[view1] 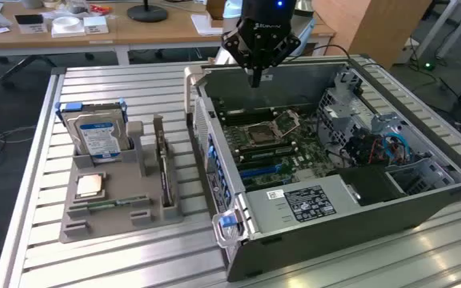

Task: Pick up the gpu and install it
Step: 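Reach for the gpu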

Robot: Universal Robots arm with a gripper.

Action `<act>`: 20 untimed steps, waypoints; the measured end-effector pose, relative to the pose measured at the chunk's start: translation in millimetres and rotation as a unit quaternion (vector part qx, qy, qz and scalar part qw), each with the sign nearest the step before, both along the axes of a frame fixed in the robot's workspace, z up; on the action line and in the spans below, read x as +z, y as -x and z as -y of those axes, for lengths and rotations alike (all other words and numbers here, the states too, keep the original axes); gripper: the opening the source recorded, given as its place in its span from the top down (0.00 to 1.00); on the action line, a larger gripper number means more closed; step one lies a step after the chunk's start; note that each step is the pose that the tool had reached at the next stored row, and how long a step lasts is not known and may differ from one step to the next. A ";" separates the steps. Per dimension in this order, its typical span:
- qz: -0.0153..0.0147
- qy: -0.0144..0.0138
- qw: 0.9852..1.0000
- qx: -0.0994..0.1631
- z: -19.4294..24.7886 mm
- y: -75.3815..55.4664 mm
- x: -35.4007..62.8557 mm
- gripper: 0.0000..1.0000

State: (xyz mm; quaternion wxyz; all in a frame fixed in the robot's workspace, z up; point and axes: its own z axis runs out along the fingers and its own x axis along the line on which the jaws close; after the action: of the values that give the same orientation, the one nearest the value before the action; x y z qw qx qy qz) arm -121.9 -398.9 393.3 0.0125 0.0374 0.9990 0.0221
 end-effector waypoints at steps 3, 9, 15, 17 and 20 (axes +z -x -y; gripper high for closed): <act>0.000 0.000 1.000 0.000 0.0 0.0 0.0 0.89; 0.000 0.000 1.000 0.000 0.0 0.3 -0.1 0.89; 0.000 0.000 1.000 0.000 0.0 4.7 -0.1 0.89; 0.000 0.000 1.000 0.000 0.0 7.3 -0.2 0.89; 0.000 0.000 1.000 0.000 0.0 12.2 -0.5 0.89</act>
State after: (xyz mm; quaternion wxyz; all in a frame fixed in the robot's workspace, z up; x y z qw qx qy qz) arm -134.1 -398.9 392.8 0.0125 0.0374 0.9990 0.0221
